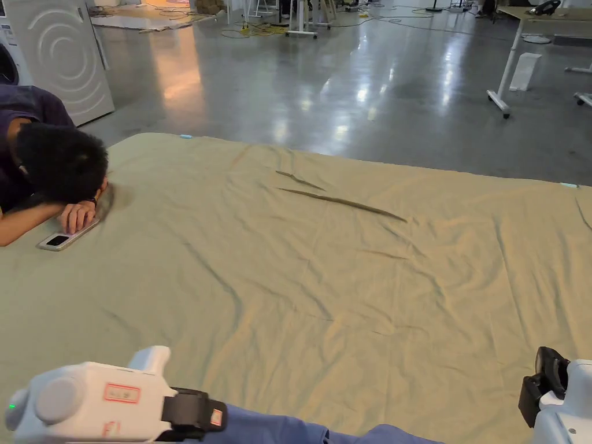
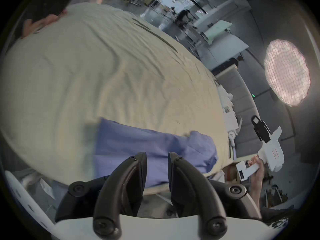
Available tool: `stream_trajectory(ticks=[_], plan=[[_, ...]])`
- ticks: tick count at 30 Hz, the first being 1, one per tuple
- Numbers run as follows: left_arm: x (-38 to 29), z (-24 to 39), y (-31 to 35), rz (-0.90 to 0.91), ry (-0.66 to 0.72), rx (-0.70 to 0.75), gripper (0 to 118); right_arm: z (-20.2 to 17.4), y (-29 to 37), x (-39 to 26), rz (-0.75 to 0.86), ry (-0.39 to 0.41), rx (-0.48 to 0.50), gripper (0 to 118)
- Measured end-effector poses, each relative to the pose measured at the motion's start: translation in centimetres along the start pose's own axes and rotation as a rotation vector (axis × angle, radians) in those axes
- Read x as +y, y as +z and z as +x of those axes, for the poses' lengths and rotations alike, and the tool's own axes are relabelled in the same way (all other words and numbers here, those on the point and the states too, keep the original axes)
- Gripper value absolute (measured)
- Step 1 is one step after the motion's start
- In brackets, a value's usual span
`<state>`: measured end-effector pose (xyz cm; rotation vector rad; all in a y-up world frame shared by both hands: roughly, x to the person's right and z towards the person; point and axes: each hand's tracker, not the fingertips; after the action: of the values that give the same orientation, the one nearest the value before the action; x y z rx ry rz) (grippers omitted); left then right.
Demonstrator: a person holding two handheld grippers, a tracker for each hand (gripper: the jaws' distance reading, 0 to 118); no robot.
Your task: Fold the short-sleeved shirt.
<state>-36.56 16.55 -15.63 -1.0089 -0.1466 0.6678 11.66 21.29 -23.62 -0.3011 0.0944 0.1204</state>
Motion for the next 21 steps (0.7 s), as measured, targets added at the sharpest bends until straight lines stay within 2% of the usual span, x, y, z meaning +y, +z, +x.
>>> stream_trajectory(ticks=[2, 3, 5, 7, 11, 17, 21], plan=[[0.4, -2.8, 0.9, 0.034, 0.043, 0.016, 27, -0.3, 0.0, 0.0, 0.000, 0.003, 0.006, 0], [0.4, -4.1, 0.9, 0.053, 0.065, -0.011, 32, -0.5, 0.0, 0.0, 0.000, 0.006, 0.009, 0], [0.4, -6.1, 0.4, 0.054, 0.125, -0.043, 49, -0.7, 0.0, 0.2, 0.000, 0.011, 0.015, 0], [0.3, -8.6, -0.8, 0.034, 0.178, -0.131, 49, -0.8, 0.0, 0.3, 0.001, 0.016, 0.017, 0], [-0.1, -12.6, -3.9, -0.028, 0.249, -0.186, 50, -0.7, 0.3, 0.5, 0.007, 0.028, 0.011, 0], [-1.1, -13.3, -8.4, -0.179, 0.285, -0.326, 50, -0.4, 0.2, 0.6, 0.004, 0.035, -0.008, 0], [-0.8, -12.8, -9.3, -0.177, 0.280, -0.372, 50, -0.4, 0.3, 0.6, 0.000, 0.040, -0.010, 0]])
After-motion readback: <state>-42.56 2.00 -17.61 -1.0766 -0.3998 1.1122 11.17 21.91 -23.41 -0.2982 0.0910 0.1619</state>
